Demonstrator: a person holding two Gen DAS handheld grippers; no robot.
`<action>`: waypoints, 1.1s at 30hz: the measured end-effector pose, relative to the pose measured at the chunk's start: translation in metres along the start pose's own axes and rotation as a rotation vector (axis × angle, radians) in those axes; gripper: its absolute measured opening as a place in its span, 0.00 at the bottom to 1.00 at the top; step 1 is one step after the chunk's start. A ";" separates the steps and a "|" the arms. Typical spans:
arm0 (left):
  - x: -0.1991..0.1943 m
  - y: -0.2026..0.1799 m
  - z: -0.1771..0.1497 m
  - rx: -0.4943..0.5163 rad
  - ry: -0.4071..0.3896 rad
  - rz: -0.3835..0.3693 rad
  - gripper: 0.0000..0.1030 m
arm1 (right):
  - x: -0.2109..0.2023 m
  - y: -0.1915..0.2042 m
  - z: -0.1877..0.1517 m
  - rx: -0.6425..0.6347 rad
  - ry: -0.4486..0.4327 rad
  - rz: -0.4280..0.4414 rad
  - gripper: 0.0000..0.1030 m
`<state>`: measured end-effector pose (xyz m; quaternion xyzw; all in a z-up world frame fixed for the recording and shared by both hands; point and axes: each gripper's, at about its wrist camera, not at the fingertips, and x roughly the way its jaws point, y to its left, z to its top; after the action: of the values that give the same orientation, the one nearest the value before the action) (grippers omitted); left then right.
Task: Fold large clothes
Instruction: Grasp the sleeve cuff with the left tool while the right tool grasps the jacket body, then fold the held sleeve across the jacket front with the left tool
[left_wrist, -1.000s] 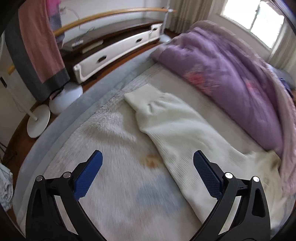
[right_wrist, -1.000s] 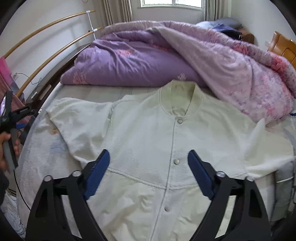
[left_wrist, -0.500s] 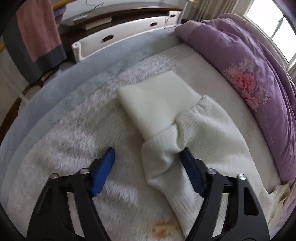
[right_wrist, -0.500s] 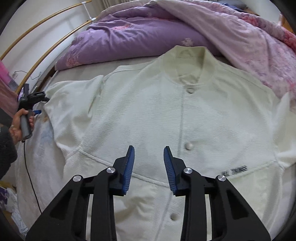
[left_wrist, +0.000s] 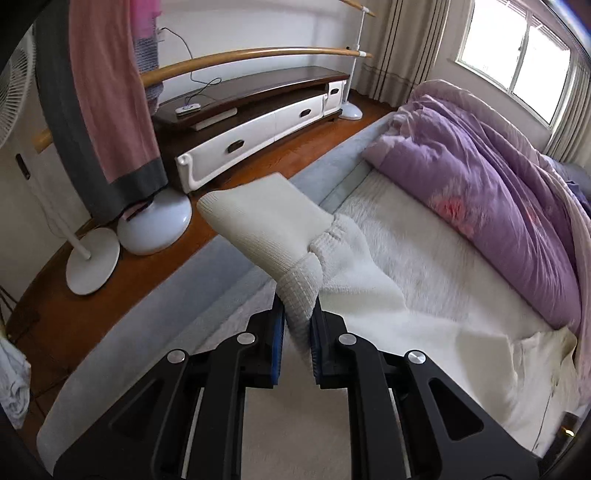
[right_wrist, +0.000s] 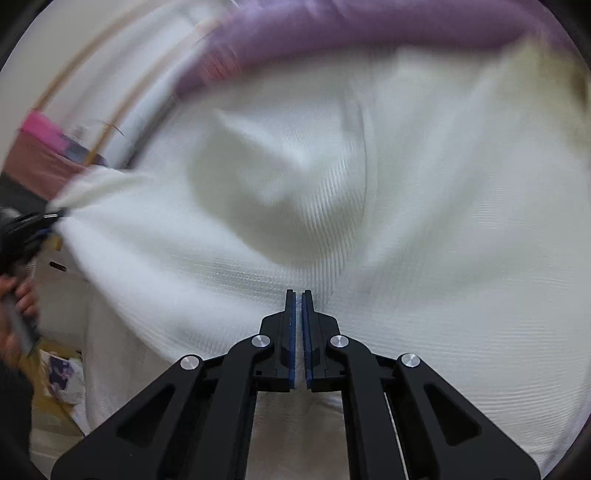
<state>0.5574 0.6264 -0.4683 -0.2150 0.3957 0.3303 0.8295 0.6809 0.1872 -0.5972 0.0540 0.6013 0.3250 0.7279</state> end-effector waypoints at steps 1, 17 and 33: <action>-0.005 0.001 -0.005 -0.015 0.001 0.022 0.12 | 0.002 -0.006 0.000 0.021 -0.015 0.004 0.00; -0.175 -0.310 -0.084 0.325 -0.208 -0.325 0.12 | -0.249 -0.177 -0.078 0.124 -0.279 -0.078 0.06; -0.086 -0.611 -0.380 0.852 0.197 -0.384 0.24 | -0.387 -0.357 -0.201 0.336 -0.339 -0.342 0.07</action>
<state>0.7603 -0.0624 -0.5674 0.0445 0.5256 -0.0425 0.8485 0.6177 -0.3634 -0.4935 0.1253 0.5168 0.0800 0.8431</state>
